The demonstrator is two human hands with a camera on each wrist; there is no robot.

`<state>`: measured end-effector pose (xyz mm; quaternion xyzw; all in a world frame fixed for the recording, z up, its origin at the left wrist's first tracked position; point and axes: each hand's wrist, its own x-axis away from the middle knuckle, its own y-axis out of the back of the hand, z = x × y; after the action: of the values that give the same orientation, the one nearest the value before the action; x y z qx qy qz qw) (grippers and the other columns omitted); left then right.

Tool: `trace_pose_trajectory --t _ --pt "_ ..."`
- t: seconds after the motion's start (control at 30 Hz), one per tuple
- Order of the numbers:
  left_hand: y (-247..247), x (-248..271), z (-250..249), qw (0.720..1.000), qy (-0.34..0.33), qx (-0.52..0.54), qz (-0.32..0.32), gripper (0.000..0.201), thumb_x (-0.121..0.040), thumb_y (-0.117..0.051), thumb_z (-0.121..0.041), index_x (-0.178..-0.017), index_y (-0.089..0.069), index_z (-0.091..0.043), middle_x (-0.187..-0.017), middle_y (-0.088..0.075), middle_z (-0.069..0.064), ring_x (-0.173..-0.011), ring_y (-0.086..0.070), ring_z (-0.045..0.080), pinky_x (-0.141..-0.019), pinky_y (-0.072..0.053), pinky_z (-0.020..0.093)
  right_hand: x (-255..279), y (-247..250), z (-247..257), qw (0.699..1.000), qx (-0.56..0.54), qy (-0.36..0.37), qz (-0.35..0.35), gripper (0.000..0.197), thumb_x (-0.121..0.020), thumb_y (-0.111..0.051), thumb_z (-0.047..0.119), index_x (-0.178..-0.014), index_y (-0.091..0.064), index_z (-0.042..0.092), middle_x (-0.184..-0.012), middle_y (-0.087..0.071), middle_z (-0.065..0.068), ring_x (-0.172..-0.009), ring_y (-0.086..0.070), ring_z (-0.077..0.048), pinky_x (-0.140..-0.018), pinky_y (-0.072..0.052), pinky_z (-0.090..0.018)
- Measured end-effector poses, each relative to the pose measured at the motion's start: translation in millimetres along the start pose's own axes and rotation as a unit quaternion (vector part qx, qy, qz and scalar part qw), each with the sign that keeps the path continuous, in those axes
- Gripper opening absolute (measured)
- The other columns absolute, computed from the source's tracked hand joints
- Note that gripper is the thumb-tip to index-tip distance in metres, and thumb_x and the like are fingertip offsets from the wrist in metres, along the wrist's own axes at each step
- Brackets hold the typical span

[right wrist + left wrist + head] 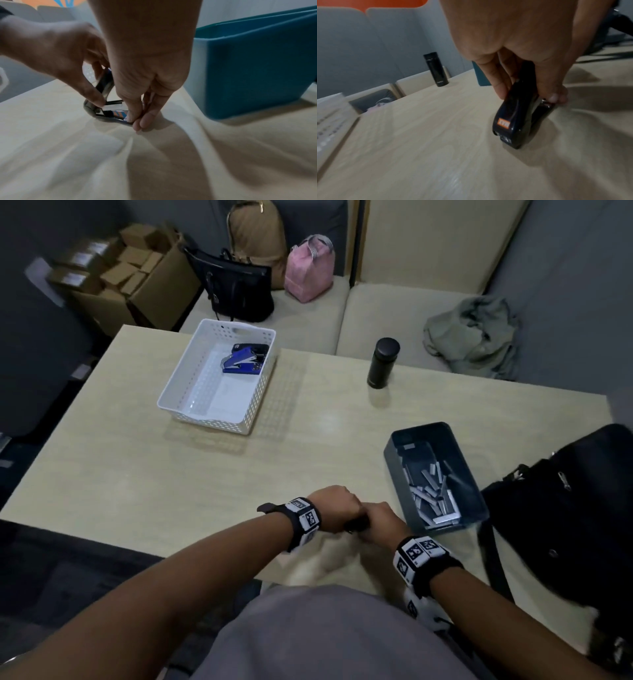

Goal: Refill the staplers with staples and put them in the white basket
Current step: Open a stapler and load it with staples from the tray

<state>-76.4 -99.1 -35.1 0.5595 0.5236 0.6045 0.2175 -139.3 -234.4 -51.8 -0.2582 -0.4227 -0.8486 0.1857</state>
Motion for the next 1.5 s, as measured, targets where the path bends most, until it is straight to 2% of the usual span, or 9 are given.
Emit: trace_pose_trajectory --t 0.1,0.23,0.43,0.53,0.67,0.87,1.03,1.23,1.5 --pt "6.8 11.9 4.2 0.995 0.039 0.069 -0.061 0.025 -0.083 -0.066 -0.032 -0.098 -0.063 -0.012 -0.095 -0.070 0.009 -0.079 -0.064 0.034 -0.063 -0.041 0.034 -1.6 1.4 -9.7 0.999 0.012 -0.002 -0.037 0.013 -0.077 -0.062 0.008 -0.083 -0.067 0.018 -0.087 -0.072 -0.008 -0.079 -0.067 -0.023 -0.066 -0.052 -0.032" --pt "15.2 38.4 23.4 0.984 0.113 0.120 -0.063 0.028 -0.074 -0.071 -0.030 -0.088 -0.056 -0.012 -0.088 -0.066 0.006 -0.073 -0.061 0.029 -0.058 -0.032 0.029 -6.6 4.2 -15.1 0.999 -0.004 -0.011 -0.049 0.017 -0.084 -0.059 0.001 -0.082 -0.067 0.016 -0.079 -0.070 -0.005 -0.068 -0.069 -0.017 -0.061 -0.057 -0.029" --pt "16.9 57.1 47.0 0.968 0.179 0.173 0.010 0.028 -0.071 -0.076 -0.027 -0.087 -0.060 -0.011 -0.088 -0.069 0.006 -0.075 -0.058 0.024 -0.058 -0.040 0.028 -13.1 -2.5 -2.9 0.999 0.045 -0.002 -0.028 0.015 -0.082 -0.063 0.013 -0.085 -0.059 0.027 -0.098 -0.064 -0.006 -0.079 -0.066 -0.023 -0.071 -0.055 -0.033" --pt "11.1 63.9 52.9 0.970 0.181 0.151 0.062 0.025 -0.074 -0.075 -0.029 -0.086 -0.060 -0.014 -0.089 -0.067 0.007 -0.076 -0.059 0.026 -0.060 -0.044 0.030 -13.7 -9.5 4.4 0.993 0.119 0.005 -0.004 0.017 -0.084 -0.061 0.011 -0.098 -0.061 0.020 -0.108 -0.059 -0.007 -0.091 -0.063 -0.028 -0.077 -0.052 -0.033" --pt "-13.4 84.7 65.2 0.972 0.179 0.095 0.118 0.039 -0.079 -0.073 -0.024 -0.116 -0.061 -0.019 -0.109 -0.068 0.007 -0.098 -0.065 0.032 -0.079 -0.053 0.038 -13.4 -16.8 2.3 0.986 0.164 0.002 0.005 0.019 -0.087 -0.057 0.012 -0.105 -0.057 0.016 -0.112 -0.059 -0.010 -0.093 -0.062 -0.030 -0.078 -0.051 -0.036" --pt "-48.7 100.0 63.3 0.969 0.211 0.092 0.094 0.032 -0.087 -0.063 -0.038 -0.113 -0.064 -0.019 -0.115 -0.060 0.008 -0.105 -0.061 0.030 -0.080 -0.051 0.038 -10.2 -16.6 -6.7 0.989 0.150 -0.016 -0.010 0.013 -0.089 -0.058 0.021 -0.100 -0.058 0.014 -0.106 -0.063 -0.010 -0.086 -0.062 -0.029 -0.070 -0.048 -0.034" --pt "-40.9 71.0 39.5 0.958 0.235 0.165 0.025 0.046 -0.087 -0.054 -0.059 -0.109 -0.064 -0.020 -0.114 -0.059 0.007 -0.104 -0.060 0.028 -0.082 -0.050 0.037 -9.9 -13.9 -9.2 0.995 0.101 -0.027 0.003 0.018 -0.084 -0.066 0.026 -0.100 -0.063 0.020 -0.108 -0.063 -0.007 -0.089 -0.062 -0.025 -0.071 -0.046 -0.029" --pt "-35.1 20.6 1.8 0.950 0.239 0.192 0.055 0.065 -0.083 -0.042 -0.075 -0.109 -0.067 -0.021 -0.116 -0.060 0.008 -0.105 -0.059 0.029 -0.085 -0.047 0.039 -7.0 0.8 -8.6 0.998 0.054 -0.021 -0.011 0.020 -0.078 -0.060 0.015 -0.088 -0.059 0.032 -0.101 -0.065 -0.005 -0.085 -0.064 -0.022 -0.078 -0.056 -0.036" --pt "-31.1 3.7 7.6 0.949 0.215 0.212 0.087 0.064 -0.080 -0.050 -0.073 -0.095 -0.068 -0.013 -0.098 -0.068 0.009 -0.091 -0.064 0.030 -0.078 -0.051 0.036 4.3 59.0 1.5 0.970 -0.177 0.053 -0.157 0.011 -0.087 -0.060 0.005 -0.093 -0.068 0.010 -0.070 -0.062 0.004 -0.058 -0.060 -0.007 -0.060 -0.049 -0.018"
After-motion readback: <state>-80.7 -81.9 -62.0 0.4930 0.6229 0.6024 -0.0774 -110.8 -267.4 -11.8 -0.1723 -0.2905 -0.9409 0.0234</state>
